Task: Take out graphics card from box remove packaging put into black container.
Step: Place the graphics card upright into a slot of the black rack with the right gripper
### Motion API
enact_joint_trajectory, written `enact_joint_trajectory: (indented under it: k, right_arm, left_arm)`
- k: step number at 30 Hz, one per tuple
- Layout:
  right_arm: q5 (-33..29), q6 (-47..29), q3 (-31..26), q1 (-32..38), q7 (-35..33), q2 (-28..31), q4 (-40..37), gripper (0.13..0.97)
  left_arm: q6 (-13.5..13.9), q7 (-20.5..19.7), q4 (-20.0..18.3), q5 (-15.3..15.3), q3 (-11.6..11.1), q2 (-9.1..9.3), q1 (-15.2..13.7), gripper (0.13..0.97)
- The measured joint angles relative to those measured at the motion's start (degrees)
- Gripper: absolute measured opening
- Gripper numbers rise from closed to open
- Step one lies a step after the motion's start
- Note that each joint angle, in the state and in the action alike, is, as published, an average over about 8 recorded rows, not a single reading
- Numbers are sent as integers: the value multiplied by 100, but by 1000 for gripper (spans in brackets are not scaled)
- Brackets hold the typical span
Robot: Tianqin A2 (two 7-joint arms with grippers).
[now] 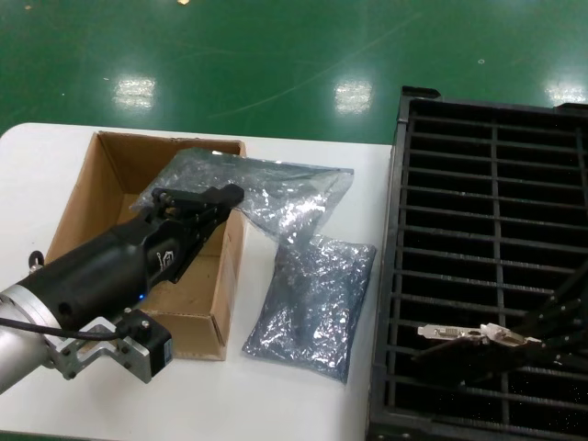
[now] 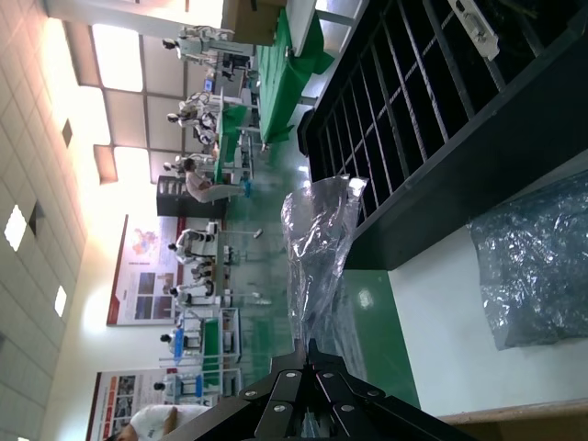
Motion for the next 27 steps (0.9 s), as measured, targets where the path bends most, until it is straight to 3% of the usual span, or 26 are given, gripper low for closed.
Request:
enact_joint_trajectory:
  k: [27]
  right_arm:
    - [-294, 51, -130, 76, 115, -147, -146, 188]
  left_arm:
    - [0, 0, 0, 0, 0, 0, 0, 140]
